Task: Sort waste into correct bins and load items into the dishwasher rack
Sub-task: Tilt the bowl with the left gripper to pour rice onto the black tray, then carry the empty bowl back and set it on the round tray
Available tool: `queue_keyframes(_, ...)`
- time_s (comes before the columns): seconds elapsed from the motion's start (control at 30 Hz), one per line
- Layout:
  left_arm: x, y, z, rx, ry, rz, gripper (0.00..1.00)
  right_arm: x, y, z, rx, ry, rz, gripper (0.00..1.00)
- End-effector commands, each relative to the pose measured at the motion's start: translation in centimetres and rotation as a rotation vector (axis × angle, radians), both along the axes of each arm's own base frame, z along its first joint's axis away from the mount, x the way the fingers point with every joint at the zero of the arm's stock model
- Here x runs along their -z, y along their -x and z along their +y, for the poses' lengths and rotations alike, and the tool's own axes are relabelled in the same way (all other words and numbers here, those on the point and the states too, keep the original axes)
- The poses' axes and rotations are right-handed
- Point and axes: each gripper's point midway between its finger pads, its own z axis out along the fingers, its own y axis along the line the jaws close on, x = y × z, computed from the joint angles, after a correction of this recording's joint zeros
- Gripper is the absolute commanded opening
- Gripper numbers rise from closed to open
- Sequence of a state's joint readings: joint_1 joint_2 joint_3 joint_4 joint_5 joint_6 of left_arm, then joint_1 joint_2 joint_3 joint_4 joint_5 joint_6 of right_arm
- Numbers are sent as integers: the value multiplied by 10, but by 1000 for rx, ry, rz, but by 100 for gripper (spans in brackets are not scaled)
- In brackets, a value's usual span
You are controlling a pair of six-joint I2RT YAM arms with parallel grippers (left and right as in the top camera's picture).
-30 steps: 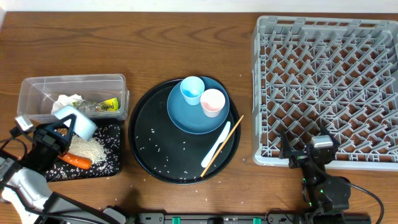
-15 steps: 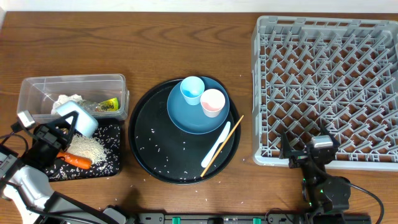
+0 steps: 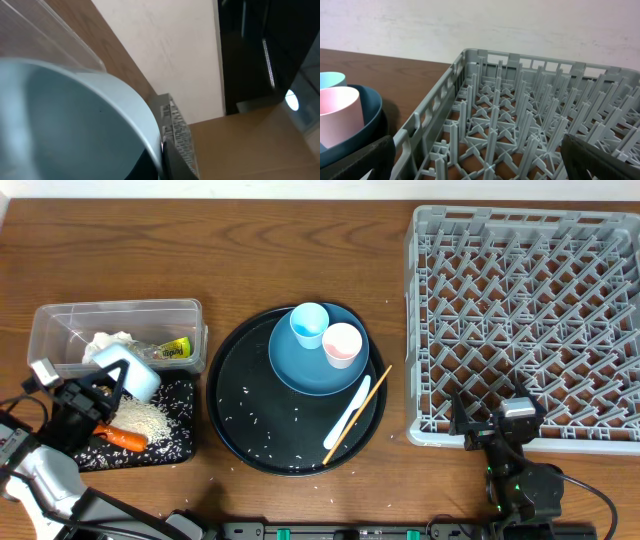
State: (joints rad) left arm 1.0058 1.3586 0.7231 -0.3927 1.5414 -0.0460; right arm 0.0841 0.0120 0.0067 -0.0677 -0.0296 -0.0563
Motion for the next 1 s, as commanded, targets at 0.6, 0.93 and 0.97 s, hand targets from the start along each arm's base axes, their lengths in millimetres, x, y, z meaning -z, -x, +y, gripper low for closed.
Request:
queue_keyframes(0.6,36,-13,-5,-44,-110,284,6,1,0,-1,1,9,3,99)
queue_keyframes(0.93,6,-26,-93,84,-499,345,6,1,0,-1,1,9,3,99)
queue_keyframes(0.97,6,-23,-102,94,-537,355,6,1,0,-1,1,9,3,99)
